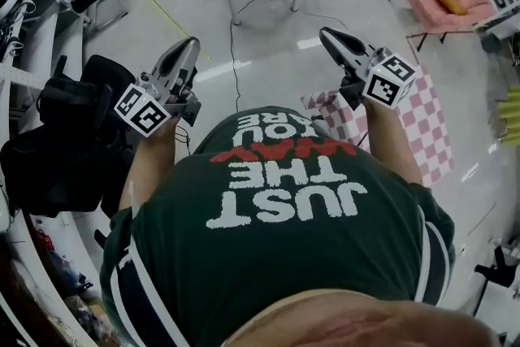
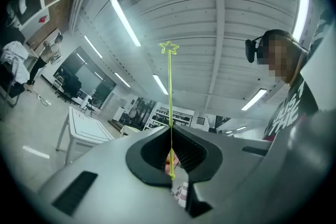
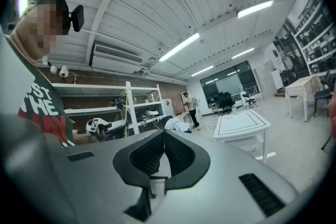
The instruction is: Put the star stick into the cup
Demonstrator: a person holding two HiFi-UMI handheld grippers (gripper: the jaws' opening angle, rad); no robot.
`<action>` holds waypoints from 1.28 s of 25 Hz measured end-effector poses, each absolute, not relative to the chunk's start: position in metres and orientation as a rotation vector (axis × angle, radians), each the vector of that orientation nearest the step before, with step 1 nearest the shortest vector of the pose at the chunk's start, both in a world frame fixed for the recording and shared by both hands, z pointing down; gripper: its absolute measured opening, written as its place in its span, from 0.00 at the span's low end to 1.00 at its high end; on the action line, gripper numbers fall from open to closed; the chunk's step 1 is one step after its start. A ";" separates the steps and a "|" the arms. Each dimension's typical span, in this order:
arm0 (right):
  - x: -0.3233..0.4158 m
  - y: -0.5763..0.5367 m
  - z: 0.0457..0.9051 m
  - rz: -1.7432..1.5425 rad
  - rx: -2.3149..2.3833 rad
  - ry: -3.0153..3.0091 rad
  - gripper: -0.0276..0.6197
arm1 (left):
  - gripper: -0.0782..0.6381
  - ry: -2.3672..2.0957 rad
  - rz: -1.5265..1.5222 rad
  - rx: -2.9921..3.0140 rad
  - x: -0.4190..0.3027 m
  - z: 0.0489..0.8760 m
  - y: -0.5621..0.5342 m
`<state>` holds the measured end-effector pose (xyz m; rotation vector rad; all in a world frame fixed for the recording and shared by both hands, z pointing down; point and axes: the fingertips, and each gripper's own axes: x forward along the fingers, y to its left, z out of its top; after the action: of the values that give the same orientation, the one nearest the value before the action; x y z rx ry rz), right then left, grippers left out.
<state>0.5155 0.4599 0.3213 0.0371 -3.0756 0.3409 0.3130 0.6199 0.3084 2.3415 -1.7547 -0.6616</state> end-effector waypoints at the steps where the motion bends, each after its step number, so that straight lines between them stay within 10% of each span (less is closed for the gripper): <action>1: 0.512 0.458 0.323 0.349 0.039 -3.074 0.09 | 0.13 -1.750 -0.661 2.343 0.310 0.310 0.617; 32: 0.040 0.335 0.301 0.291 0.242 -3.019 0.10 | 0.13 -1.548 -0.730 2.420 -0.169 0.331 0.473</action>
<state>0.0405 0.3348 0.3012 0.2416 -3.0191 0.2905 -0.1694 0.4729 0.3312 2.4202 -1.5475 -0.7297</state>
